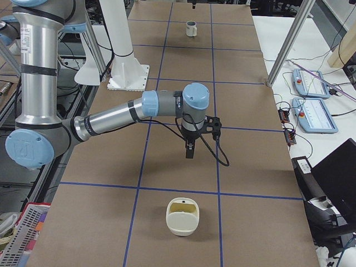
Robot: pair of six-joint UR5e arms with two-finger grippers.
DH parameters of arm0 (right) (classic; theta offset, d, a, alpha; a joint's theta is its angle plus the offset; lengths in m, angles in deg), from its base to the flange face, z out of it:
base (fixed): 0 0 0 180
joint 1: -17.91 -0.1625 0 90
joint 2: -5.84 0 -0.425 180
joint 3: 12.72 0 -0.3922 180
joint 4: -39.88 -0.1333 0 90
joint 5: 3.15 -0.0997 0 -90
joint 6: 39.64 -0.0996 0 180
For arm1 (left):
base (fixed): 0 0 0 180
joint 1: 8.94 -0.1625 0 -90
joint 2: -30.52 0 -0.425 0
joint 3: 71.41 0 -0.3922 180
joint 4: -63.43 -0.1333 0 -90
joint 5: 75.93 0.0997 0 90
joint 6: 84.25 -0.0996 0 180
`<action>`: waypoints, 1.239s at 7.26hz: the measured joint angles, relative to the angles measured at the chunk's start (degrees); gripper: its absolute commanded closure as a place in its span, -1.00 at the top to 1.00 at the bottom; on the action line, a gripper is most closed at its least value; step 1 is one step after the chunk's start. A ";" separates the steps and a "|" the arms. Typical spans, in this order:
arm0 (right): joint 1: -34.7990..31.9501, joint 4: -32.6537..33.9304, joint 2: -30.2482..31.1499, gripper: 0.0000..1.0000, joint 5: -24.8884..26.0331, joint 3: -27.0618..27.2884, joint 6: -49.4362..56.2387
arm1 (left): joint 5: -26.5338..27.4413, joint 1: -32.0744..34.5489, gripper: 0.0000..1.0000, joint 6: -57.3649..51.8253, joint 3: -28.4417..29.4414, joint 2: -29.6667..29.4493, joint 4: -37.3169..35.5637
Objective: Left arm hands cup to right arm to dump lemon
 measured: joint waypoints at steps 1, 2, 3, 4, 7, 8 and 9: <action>0.01 -0.47 0.30 1.00 0.08 -0.80 -0.01 | -0.22 0.92 1.00 -0.32 0.32 0.57 0.10; 0.02 -0.72 0.43 1.00 0.20 -1.96 0.01 | -0.72 2.95 1.00 -0.50 0.47 1.34 0.08; 0.02 -1.31 0.44 1.00 0.52 -3.38 0.05 | -1.88 5.05 1.00 -0.57 0.68 1.80 -0.08; 0.01 -2.59 0.45 1.00 1.01 -4.85 0.07 | -2.98 6.18 1.00 -0.56 1.07 1.98 -0.25; 0.00 -4.49 0.70 1.00 2.64 -7.54 0.06 | -1.58 6.69 1.00 -0.39 2.85 1.23 -0.07; 0.01 -4.52 0.95 1.00 2.91 -7.76 0.02 | 0.02 6.69 1.00 -0.20 3.10 1.06 0.08; 0.04 -4.53 1.16 1.00 2.97 -8.03 0.02 | 0.74 6.69 1.00 -0.02 3.15 1.00 0.16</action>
